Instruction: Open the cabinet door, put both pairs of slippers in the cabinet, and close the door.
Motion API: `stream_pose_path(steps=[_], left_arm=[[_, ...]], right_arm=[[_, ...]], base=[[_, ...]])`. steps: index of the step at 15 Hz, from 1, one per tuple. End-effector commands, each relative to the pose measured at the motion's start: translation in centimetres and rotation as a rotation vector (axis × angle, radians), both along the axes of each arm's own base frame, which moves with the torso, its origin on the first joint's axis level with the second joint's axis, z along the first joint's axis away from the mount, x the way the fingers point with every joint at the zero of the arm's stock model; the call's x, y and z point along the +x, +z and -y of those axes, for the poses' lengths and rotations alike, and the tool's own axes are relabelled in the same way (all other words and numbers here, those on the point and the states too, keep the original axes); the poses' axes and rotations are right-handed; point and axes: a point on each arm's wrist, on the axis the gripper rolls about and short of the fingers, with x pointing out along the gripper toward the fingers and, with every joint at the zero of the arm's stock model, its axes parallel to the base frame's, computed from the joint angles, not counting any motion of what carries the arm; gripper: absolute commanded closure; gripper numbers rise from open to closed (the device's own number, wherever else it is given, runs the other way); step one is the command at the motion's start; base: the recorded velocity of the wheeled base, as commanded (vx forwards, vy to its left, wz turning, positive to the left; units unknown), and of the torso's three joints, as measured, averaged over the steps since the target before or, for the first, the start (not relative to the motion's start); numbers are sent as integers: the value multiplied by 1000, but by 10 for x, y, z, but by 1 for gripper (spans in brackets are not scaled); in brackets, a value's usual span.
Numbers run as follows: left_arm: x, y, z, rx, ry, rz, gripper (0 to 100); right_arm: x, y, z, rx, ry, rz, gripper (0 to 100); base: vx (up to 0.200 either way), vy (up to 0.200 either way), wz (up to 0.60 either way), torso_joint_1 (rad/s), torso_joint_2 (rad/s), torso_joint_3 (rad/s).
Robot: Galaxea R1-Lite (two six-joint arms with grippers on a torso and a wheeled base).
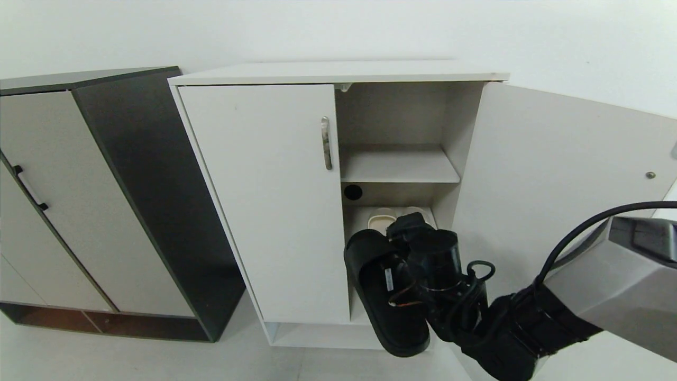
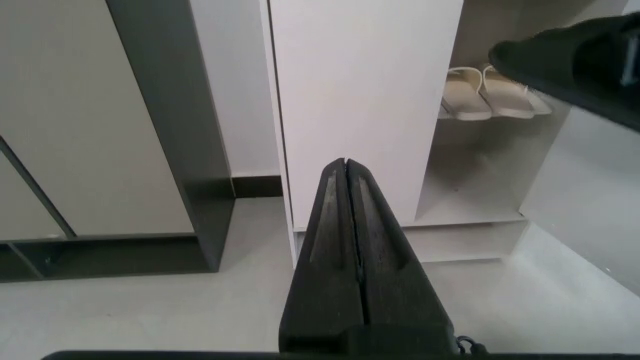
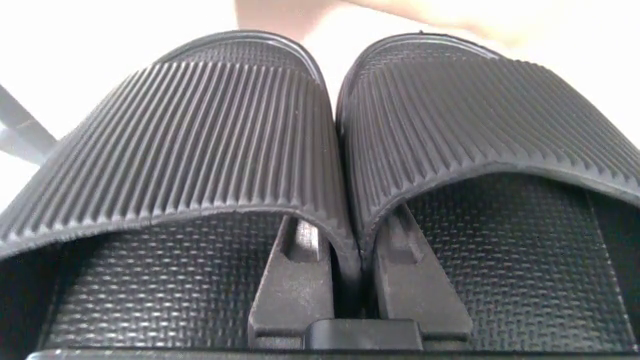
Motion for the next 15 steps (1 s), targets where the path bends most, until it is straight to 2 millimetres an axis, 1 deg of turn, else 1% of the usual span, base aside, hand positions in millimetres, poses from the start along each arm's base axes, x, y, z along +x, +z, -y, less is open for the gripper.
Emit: stream_pose_path(steps=[1, 3, 4, 5, 7, 9, 14, 15], left_arm=[[0, 0, 0, 0, 0, -2, 100], [0, 0, 0, 0, 0, -2, 100], [0, 0, 0, 0, 0, -2, 100], [0, 0, 0, 0, 0, -2, 100], [0, 0, 0, 0, 0, -2, 100], [0, 0, 0, 0, 0, -2, 100], [0, 0, 0, 2, 0, -2, 100], [0, 0, 0, 2, 0, -2, 100]], right_arm=[[10, 42, -15, 64, -116, -31, 100], [11, 72, -15, 87, -171, -87, 100], [11, 94, -14, 107, -224, -104, 100], [9, 111, -12, 124, -245, -101, 100], [9, 126, -11, 139, -266, -74, 100], [9, 129, -11, 124, -277, -59, 100], [13, 121, -16, 118, -277, -57, 100], [14, 119, -17, 118, -276, -56, 100]], base=[[0, 0, 0, 0, 0, 0], [0, 0, 0, 0, 0, 0], [0, 0, 0, 0, 0, 0], [0, 0, 0, 0, 0, 0], [0, 0, 0, 0, 0, 0], [0, 0, 0, 0, 0, 0], [0, 0, 0, 0, 0, 0], [200, 0, 0, 2, 2, -2]])
